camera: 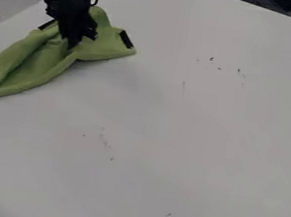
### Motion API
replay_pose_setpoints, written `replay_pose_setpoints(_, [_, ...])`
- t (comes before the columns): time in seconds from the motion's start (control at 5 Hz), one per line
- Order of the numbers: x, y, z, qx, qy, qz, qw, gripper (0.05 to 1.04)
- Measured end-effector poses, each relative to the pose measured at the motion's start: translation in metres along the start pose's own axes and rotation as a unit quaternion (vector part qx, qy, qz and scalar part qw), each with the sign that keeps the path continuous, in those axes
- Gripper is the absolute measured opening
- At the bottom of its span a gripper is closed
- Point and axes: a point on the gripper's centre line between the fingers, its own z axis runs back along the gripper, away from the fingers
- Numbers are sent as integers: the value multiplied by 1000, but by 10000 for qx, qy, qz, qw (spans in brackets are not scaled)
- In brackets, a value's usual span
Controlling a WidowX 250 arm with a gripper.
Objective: Fold the cloth left to right
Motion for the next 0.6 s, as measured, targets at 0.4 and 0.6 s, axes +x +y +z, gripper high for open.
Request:
replay_pose_setpoints(0.4, [6,-32,66,593,-481,605,9952,62])
replay_pose_setpoints(0.6, [2,-60,78,441,-489,1124,9915,62])
